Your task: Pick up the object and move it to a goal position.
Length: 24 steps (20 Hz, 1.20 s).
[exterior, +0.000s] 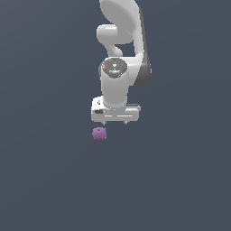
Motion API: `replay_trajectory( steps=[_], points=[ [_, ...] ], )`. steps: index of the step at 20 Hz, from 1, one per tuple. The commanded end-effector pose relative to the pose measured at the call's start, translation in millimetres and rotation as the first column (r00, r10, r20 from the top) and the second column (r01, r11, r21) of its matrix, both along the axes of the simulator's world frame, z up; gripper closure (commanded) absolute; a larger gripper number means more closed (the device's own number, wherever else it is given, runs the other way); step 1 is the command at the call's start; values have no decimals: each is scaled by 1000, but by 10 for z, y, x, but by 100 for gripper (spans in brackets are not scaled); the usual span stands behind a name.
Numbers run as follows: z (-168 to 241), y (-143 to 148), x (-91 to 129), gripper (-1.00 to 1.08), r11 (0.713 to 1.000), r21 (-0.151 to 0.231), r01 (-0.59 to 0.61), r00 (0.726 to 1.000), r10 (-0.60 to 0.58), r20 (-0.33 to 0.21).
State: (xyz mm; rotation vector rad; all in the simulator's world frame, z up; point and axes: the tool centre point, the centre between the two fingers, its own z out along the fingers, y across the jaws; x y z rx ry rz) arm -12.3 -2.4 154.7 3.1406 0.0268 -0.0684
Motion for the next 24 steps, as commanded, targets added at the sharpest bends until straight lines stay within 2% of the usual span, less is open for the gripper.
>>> replay_trajectory(
  steps=[1, 10, 17, 24],
  points=[
    [0, 0, 0, -92, 1000, 0, 0, 1000, 0, 0],
    [232, -68, 150, -92, 1000, -19, 16, 998, -15, 59],
    [216, -74, 144, -92, 999, -17, 33, 998, -32, 57],
    [164, -113, 135, -92, 992, -12, 124, 991, -123, 56]
  ],
)
